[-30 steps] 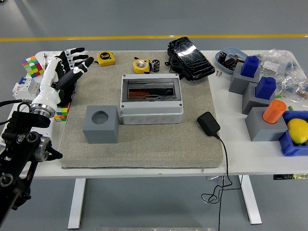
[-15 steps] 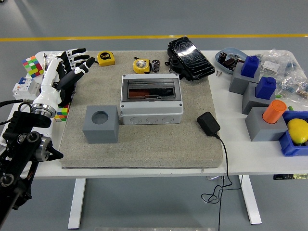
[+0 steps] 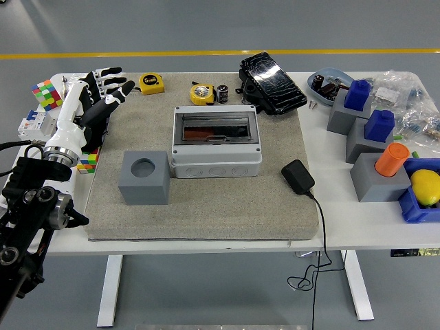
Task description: Fetch the battery,place it into the box,close the lid of the box
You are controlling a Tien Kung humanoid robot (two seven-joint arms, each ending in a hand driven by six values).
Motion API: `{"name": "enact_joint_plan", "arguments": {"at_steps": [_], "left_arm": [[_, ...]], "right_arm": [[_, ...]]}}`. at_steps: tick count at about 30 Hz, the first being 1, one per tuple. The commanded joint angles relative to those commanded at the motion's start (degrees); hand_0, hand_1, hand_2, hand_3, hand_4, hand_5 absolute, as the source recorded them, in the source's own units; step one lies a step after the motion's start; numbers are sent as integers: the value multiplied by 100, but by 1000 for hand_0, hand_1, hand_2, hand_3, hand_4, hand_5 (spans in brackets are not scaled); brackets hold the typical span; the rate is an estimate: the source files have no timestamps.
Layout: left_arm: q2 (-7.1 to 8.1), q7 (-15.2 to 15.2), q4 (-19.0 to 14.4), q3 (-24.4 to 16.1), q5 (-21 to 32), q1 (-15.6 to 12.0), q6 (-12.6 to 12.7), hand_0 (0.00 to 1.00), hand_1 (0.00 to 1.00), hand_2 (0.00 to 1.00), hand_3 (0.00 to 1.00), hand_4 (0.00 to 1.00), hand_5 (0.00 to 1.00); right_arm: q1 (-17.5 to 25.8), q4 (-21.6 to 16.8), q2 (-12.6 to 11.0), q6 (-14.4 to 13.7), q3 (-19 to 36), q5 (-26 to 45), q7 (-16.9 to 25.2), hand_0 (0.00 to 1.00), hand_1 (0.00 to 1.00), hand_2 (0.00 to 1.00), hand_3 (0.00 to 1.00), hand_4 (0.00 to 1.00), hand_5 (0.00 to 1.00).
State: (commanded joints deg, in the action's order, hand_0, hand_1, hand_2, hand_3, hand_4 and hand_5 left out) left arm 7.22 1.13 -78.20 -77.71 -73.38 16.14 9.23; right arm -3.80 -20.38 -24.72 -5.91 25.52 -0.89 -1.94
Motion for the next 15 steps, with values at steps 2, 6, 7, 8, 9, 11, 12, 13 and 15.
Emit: {"name": "enact_joint_plan", "arguments": {"at_steps": [2,6,7,8,9,11,12,13,15], "left_arm": [[1,-2,0,2,-1,3,0,510,616,662,693,995,461],[15,-5,0,-3,-5,8,-2,510,617,661,692,996,462],[19,-7,1,0,-7,11,-3,510,617,661,692,996,462],[26,-5,2,5,-6,13,-3,510,617,661,692,996,462],[30,-8,5,8,-9,15,-6,510,617,661,692,996,462],[35,-9,9,10,-10,20,-7,510,617,661,692,996,462],[39,-10,12,13,-11,22,-7,510,616,661,682,993,454],[41,-11,14,16,-12,24,-8,510,616,661,682,993,454],[48,-12,14,22,-13,28,-10,510,616,661,682,993,454]], "right_arm": [[-7,-4,0,2,-13,-4,-1,545,601,591,543,924,489],[-24,-8,-10,1,-25,-1,1,545,601,591,544,924,489],[-28,-8,-12,1,-26,3,2,545,601,591,544,924,489],[-28,-7,-13,-2,-24,4,1,545,601,591,544,924,489],[-29,-7,-16,-1,-30,10,1,545,601,591,544,924,489],[-32,-6,-23,0,-46,17,-2,545,601,591,544,924,489],[-33,-4,-25,1,-59,26,-3,545,599,591,544,924,489],[-34,-4,-27,2,-66,28,-5,545,599,591,544,924,489],[-36,-5,-32,4,-79,28,-6,545,599,591,544,924,489]]}}
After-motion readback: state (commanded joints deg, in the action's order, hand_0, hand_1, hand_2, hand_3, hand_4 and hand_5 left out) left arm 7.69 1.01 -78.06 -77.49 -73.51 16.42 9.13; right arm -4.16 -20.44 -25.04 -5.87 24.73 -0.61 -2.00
